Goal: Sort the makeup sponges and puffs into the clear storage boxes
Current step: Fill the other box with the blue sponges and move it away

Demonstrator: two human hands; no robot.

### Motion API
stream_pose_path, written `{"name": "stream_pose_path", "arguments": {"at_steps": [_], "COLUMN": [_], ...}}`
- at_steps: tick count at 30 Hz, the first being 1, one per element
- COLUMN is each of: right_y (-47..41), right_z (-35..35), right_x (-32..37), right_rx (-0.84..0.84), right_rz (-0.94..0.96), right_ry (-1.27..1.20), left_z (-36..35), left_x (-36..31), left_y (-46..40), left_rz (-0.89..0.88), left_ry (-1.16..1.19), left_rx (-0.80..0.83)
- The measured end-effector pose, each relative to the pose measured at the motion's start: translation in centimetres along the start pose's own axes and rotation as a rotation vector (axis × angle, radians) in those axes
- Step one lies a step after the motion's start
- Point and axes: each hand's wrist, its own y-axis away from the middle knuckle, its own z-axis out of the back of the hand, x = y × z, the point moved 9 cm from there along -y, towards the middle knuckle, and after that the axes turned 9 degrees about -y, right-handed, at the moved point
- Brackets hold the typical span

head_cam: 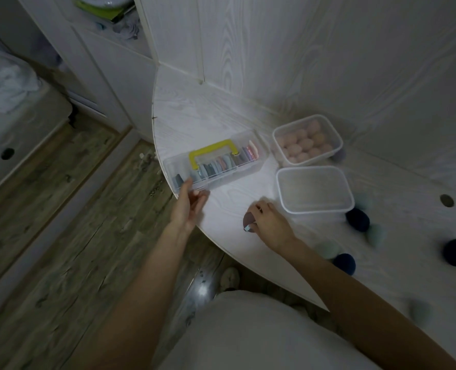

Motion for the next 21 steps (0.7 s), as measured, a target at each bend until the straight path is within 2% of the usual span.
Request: {"name": "stream_pose_path", "arguments": {"at_steps": [1, 3, 6, 8, 9, 13, 18, 21], "right_y": [-0.2, -0.5, -1.2, -2.0, -2.2, -2.7, -3.2, -3.4], "right_z": [0.2, 1.5, 2.6, 1.8, 1.5, 1.2, 1.5, 1.9], "right_x": [-0.1, -0.6, -2.3, -2.0, -1.8, -1.7, -0.8, -0.5], "right_rx": [-0.019, -0.126, -0.299, -0.289, -0.274, -0.249, -0.171, -0.187], "right_rz": [-0.015, -0.113, -0.422, -0.605, -0.677, -0.776, -0.708, -0.672], "right_ry": [-0.029, -0.276, -1.031, -1.554, -1.684, -1.725, -1.821, -1.857], "left_z": [0.1, 0.7, 1.4, 1.5, 1.5, 1.2, 1.1, 1.0], "left_x": [0.2, 0.9, 2.0, 2.3, 2.3, 2.3, 1.9, 1.3], "left_y": [0.2, 0.6, 0.9, 1.1, 1.1, 1.4, 2.2, 3.1], "left_rz": [0.005, 0.013, 0.012, 0.005, 0.003, 0.018, -0.008, -0.02], "left_ry": [-0.033, -0.078, -0.074, -0.044, -0.03, -0.028, -0.036, -0.098], "left_rx": [-0.002, -0.021, -0.047, -0.061, -0.067, -0.058, -0.037, -0.05]}}
